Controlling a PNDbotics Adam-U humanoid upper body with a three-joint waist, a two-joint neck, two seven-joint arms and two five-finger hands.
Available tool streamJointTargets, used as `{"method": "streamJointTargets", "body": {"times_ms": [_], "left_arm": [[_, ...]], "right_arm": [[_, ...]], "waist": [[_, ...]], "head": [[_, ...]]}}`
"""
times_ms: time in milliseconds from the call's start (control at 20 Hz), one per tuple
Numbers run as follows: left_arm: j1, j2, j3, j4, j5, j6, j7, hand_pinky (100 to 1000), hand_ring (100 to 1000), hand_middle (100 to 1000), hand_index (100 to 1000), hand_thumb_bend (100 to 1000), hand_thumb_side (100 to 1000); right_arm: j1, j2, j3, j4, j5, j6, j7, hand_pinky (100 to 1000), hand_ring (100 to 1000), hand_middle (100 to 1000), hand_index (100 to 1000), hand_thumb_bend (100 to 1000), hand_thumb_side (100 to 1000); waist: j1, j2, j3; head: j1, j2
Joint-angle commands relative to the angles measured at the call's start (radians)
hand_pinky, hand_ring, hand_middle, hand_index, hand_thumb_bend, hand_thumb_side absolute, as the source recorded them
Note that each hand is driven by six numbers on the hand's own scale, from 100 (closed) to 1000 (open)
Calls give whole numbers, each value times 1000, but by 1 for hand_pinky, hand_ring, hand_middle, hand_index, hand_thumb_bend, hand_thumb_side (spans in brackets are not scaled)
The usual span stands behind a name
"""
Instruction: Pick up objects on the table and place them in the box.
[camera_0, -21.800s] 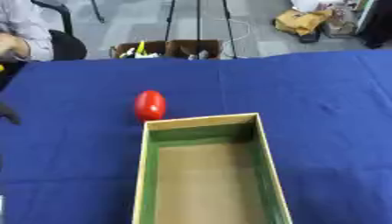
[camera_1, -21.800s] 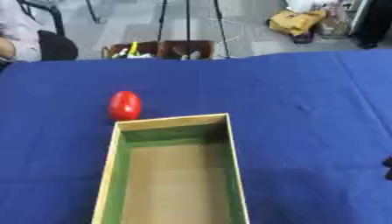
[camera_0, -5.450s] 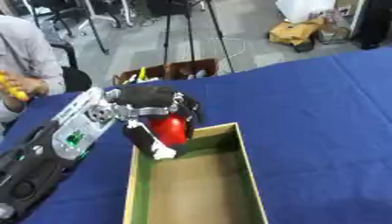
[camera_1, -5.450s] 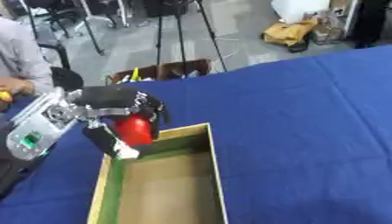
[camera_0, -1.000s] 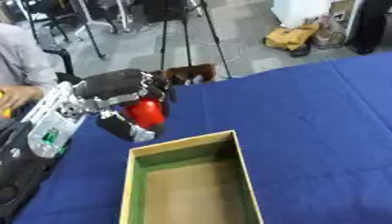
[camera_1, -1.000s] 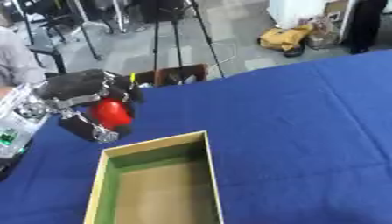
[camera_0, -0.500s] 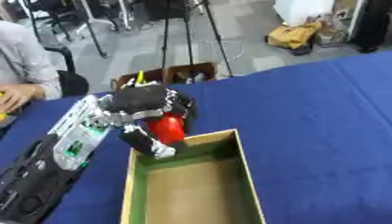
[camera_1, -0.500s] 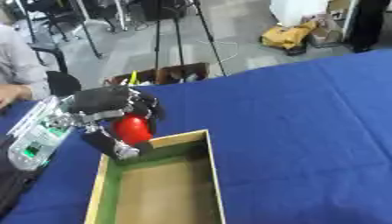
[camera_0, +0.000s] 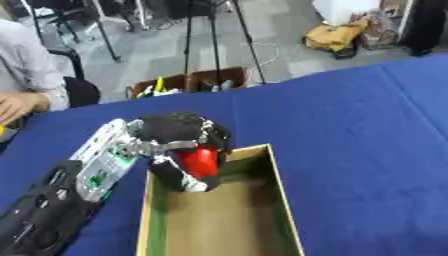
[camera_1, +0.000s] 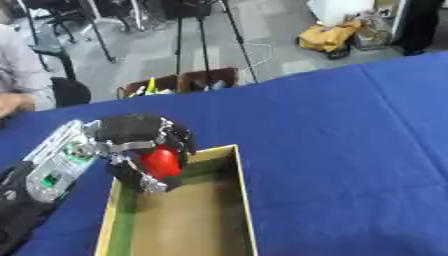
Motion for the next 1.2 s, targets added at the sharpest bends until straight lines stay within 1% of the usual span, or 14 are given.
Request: {"method": "streamJointTargets", "body": {"times_ms": [50,100,250,350,450,500,550,600,700,800,900,950,1050,1200], "left_arm": [[-11,12,-10,-4,7,-236,-240,328,606,652,524,100,196],[-11,12,-15,-5,15,-237,-246,324,608,653,550,100,196],[-6,12,-33,-4,37,-244,-283,300,615,647,629,100,240],[-3,11,-44,2,58,-244,-317,338,610,631,677,100,288],[-3,10,-49,0,81,-246,-345,395,620,628,698,100,357],[-4,10,-49,-4,90,-248,-351,395,620,628,700,100,363],[-6,11,-49,-11,98,-252,-353,368,603,629,727,185,440],[-8,13,-50,-20,104,-261,-354,366,605,637,738,233,478],[-9,17,-55,-36,108,-281,-355,425,656,670,773,403,611],[-6,20,-66,-43,104,-305,-356,487,709,708,809,526,742],[-3,22,-74,-40,90,-327,-356,577,779,768,859,549,875],[-2,23,-76,-38,83,-335,-356,635,815,802,906,591,917],[-2,23,-77,-37,71,-347,-356,690,848,846,946,677,940],[0,20,-66,-44,74,-350,-356,682,840,836,941,646,934]], "right_arm": [[-7,-11,1,-21,2,-2,-4,276,406,358,586,263,697],[-7,-11,1,-21,2,-2,-4,276,406,358,586,263,697],[-7,-12,1,-21,1,-3,-5,276,406,358,586,263,697],[-7,-12,1,-21,0,-3,-5,276,406,358,586,264,697],[-7,-12,1,-21,0,-2,-5,276,406,358,586,265,698],[-7,-12,1,-21,0,-2,-6,276,406,358,586,265,698],[-6,-12,1,-21,0,-2,-6,275,406,358,586,266,698],[-6,-12,1,-21,0,-2,-6,275,406,358,586,267,698],[-6,-12,1,-21,0,0,-6,275,406,358,585,266,697],[-6,-13,1,-21,-2,0,-7,275,405,358,585,267,702],[-6,-14,1,-21,-4,-1,-10,274,405,358,585,264,696],[-6,-14,0,-21,-5,-2,-12,274,405,358,585,264,695],[-5,-15,-1,-21,-7,-1,-15,274,405,358,584,264,699],[-4,-17,-2,-21,-11,-1,-19,274,405,358,584,262,694]], "waist": [[-7,-14,-1],[-7,-14,-2],[-7,-15,-3],[-7,-15,-4],[-8,-16,-4],[-8,-16,-4],[-8,-17,-4],[-8,-17,-4],[-7,-18,-4],[-7,-18,-5],[-8,-19,-6],[-8,-20,-6],[-8,-22,-6],[-9,-24,-5]], "head": [[2,-3],[2,-3],[-1,-2],[-2,-2],[-2,-2],[-2,-2],[-2,-2],[-1,-2],[0,-2],[0,-2],[1,-1],[1,-1],[2,-1],[2,0]]}}
